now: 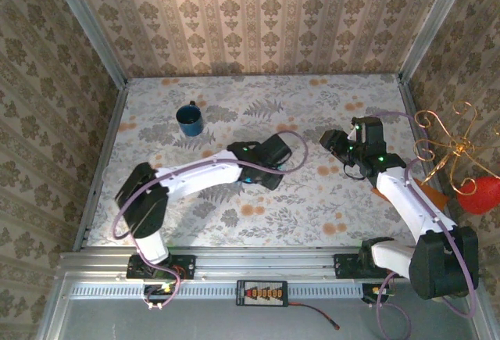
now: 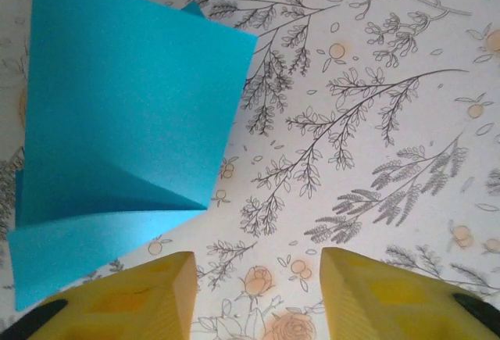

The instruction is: Fold a paper plane with a square sheet of paper (pick it up from the middle)

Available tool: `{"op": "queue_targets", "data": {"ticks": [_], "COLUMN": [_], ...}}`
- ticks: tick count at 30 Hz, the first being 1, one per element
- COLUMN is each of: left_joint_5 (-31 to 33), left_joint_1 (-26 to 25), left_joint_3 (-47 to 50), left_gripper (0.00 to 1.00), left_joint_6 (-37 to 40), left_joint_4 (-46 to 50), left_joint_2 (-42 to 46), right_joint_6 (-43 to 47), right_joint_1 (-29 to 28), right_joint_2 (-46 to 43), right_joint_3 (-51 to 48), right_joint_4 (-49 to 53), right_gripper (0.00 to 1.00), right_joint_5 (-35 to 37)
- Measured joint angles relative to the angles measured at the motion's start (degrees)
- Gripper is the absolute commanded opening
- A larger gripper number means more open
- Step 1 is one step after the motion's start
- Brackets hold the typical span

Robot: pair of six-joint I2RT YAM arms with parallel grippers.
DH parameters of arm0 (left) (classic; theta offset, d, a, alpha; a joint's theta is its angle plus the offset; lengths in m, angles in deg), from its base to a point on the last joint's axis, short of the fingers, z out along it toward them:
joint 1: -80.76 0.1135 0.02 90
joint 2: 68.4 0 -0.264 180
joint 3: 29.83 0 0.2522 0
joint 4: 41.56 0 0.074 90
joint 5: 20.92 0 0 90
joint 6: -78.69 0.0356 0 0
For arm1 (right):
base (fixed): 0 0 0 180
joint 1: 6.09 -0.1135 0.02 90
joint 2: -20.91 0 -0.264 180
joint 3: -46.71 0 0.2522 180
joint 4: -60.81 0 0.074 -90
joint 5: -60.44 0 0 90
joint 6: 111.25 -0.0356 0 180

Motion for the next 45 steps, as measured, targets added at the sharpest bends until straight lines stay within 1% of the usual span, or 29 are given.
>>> {"op": "queue_targets", "data": {"ticks": [3, 5, 7, 12, 16, 21, 29, 32, 35, 39, 41, 42, 45], "left_joint_5": [-5.51, -8.48, -11.17, -17.79, -21.7, -23.67, -26.27, -26.43, -26.64, -27.1, -27.23, -27.26, -27.17], "left_joint_1": [6.25, 10.21, 12.92, 17.22, 20.35, 22.47, 23.71, 24.02, 24.24, 24.3, 24.33, 24.3, 23.93], "left_joint_3": [6.51, 9.94, 12.63, 16.46, 17.05, 15.78, 13.42, 12.59, 12.39, 12.33, 12.33, 12.33, 13.07], "left_gripper": [0.55, 0.56, 0.56, 0.59, 0.6, 0.61, 0.6, 0.59, 0.56, 0.52, 0.49, 0.47, 0.45], "left_joint_6": [-2.73, -4.24, -5.38, -7.87, -9.64, -10.67, -11.87, -12.81, -13.75, -15.65, -16.81, -17.55, -20.59], "left_joint_4": [-4.22, -6.6, -8.59, -12.22, -15.78, -18.27, -19.37, -19.47, -19.54, -19.76, -20.0, -20.09, -21.0], "left_joint_2": [4.39, 5.73, 5.97, 5.97, 5.49, 1.68, -4.17, -5.55, -6.51, -7.56, -7.58, -7.67, -7.65], "right_joint_6": [-0.22, -0.46, -0.92, -1.31, -1.36, -1.36, -1.36, -1.51, -2.01, -3.39, -4.44, -5.11, -8.13], "right_joint_1": [0.0, 0.0, 0.0, 0.0, 0.0, -0.02, -0.2, -0.46, -1.4, -4.24, -6.16, -7.3, -11.76], "right_joint_2": [0.26, 0.48, 0.7, 1.51, 1.99, 2.38, 2.4, 2.95, 4.39, 6.36, 7.02, 7.28, 7.52], "right_joint_3": [-0.07, -0.33, -0.83, -1.01, -1.01, -1.01, -1.01, -1.01, -1.01, -1.16, -1.75, -2.1, -3.56], "right_joint_4": [-0.09, -0.57, -1.36, -1.38, -1.53, -2.32, -2.64, -2.67, -2.67, -2.93, -3.48, -3.58, -3.72], "right_gripper": [0.54, 0.55, 0.56, 0.58, 0.58, 0.59, 0.59, 0.55, 0.54, 0.53, 0.48, 0.46, 0.45], "right_joint_5": [-0.37, -0.85, -1.29, -1.77, -2.45, -3.48, -4.72, -4.92, -5.25, -5.42, -5.25, -4.7, -0.94]}}
